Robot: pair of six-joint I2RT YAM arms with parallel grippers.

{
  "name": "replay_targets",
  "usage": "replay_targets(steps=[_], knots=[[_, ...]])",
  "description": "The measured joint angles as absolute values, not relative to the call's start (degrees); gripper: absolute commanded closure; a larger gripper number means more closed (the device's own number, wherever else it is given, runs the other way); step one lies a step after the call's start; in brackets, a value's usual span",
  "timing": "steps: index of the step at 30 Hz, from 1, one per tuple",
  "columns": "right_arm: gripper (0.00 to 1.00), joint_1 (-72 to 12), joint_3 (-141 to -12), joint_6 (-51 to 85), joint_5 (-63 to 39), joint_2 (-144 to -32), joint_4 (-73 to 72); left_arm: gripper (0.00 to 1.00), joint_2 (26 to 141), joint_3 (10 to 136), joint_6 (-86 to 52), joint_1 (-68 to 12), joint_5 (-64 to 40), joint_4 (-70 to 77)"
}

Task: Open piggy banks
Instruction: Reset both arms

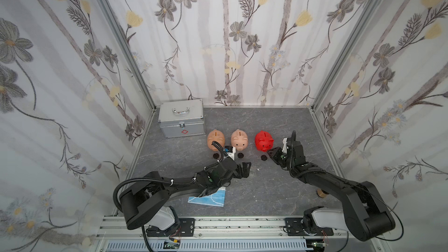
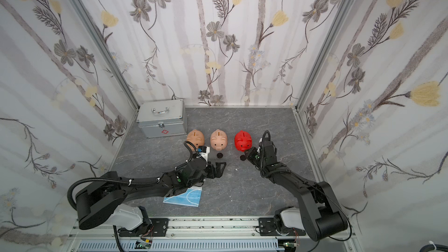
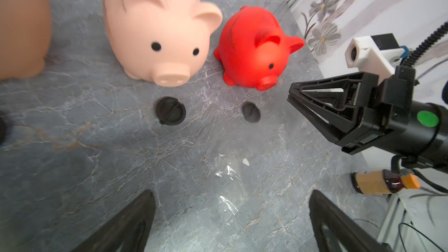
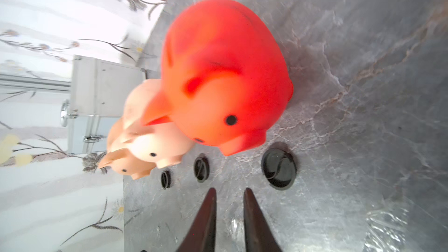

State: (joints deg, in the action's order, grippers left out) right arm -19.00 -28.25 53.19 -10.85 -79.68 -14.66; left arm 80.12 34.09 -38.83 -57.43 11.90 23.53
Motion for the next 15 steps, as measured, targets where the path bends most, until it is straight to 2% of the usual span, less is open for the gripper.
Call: replay_targets(steps=[3,10,15], knots=[[0.51,-19.2,-27.4,51.5,-7.6,-72.0,-12.4,0.0,72.8,33.3,-37.0,-57.4,14.3,19.5],[0.01,-19.2,-27.9,46.8,1.3,-62.1,-8.7,0.0,55.7,29.5,-30.2,-56.4,23.4,12.4],[0.0,-18.7,-32.3,43.1,9.0,-62.5,-6.5,0.0,45.9,26.3,-25.5,-50.6,28.6,10.3]])
